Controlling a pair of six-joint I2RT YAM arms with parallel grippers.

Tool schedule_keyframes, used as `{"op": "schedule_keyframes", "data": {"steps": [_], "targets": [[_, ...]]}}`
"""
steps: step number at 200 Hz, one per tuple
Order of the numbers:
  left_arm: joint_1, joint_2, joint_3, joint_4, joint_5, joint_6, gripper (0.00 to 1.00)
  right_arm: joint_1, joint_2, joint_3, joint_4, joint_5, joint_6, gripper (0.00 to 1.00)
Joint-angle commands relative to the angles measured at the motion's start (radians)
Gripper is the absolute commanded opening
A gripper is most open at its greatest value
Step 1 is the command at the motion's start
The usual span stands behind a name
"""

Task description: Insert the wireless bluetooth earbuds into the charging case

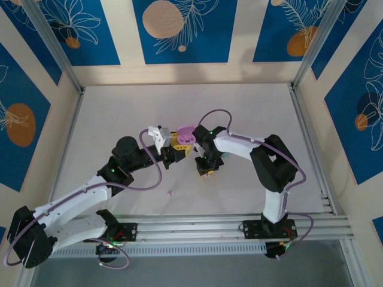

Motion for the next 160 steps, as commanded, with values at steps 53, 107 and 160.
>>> {"op": "schedule_keyframes", "data": {"steps": [53, 107, 160], "targets": [[-0.007, -0.001, 0.025, 0.009, -0.005, -0.001, 0.3, -0.002, 0.037, 0.035, -0.035, -0.007, -0.015, 0.3], [-0.008, 0.001, 0.028, 0.011, -0.004, -0.003, 0.31, -0.002, 0.057, 0.053, -0.041, -0.005, -0.027, 0.28], [-0.009, 0.003, 0.03, 0.007, -0.005, -0.003, 0.3, -0.005, 0.055, 0.059, -0.06, -0.004, -0.023, 0.22]]}}
